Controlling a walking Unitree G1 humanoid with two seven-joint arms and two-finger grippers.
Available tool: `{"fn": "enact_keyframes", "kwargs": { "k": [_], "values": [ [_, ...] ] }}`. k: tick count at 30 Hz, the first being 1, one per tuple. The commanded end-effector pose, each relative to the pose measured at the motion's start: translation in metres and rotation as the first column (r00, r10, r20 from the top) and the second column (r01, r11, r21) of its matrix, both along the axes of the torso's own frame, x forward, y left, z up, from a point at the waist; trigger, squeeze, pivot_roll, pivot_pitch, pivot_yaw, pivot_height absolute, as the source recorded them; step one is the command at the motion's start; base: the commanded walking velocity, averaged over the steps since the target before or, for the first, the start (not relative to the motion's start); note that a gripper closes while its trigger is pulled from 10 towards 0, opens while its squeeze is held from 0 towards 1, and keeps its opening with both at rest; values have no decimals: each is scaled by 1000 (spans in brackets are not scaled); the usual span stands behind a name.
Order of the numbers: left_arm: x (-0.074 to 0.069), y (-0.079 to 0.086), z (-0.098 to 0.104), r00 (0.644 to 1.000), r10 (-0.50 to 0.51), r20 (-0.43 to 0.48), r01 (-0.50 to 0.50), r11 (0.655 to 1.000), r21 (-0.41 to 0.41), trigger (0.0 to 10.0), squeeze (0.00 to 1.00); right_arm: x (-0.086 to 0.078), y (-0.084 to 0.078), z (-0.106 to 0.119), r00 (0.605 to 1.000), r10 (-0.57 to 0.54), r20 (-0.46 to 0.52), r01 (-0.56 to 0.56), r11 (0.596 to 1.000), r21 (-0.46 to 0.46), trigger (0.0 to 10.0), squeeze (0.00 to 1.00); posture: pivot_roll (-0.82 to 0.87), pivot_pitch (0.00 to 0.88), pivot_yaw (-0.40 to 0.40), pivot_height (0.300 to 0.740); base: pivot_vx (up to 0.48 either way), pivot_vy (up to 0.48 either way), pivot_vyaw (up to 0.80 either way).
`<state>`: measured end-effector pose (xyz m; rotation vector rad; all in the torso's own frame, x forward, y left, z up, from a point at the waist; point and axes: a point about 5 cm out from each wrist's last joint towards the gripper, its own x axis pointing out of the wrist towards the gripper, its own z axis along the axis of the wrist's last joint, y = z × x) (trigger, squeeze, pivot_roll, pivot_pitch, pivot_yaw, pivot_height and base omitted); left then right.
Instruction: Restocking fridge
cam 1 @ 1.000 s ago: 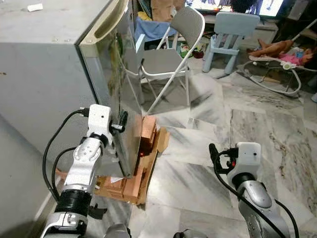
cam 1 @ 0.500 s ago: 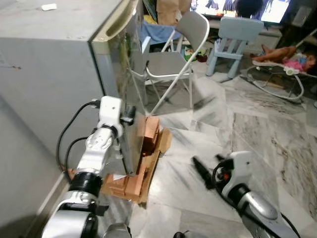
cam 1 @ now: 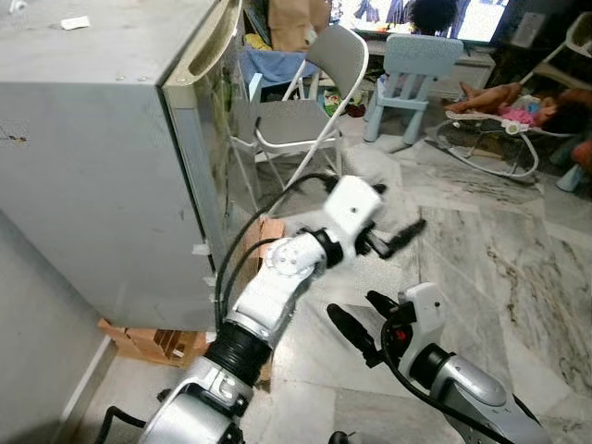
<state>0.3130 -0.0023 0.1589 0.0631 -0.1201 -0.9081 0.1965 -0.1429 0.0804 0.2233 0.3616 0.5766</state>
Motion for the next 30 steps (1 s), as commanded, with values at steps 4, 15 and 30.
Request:
{"fn": "enact_keyframes", "kwargs": {
  "k": [4, 15, 30],
  "values": [
    [17, 36, -12, 978, 206, 26, -207, 977, 54, 10000, 0, -7, -5, -9, 1000, 1, -17, -1, 1000, -4, 10000, 0, 32, 11, 8, 740, 0, 0, 0],
    [16, 120, -43, 808, 589, 22, -588, 804, 87, 10000, 0, -20, -52, -49, 984, -177, -22, 173, 976, -131, 10000, 0, 19, 23, 14, 740, 0, 0, 0],
    [28, 163, -36, 633, 773, -49, -774, 634, -2, 10000, 0, -45, -96, -102, 958, -280, 59, 285, 913, -292, 10000, 0, 12, 38, -11, 740, 0, 0, 0]
  ]
}}
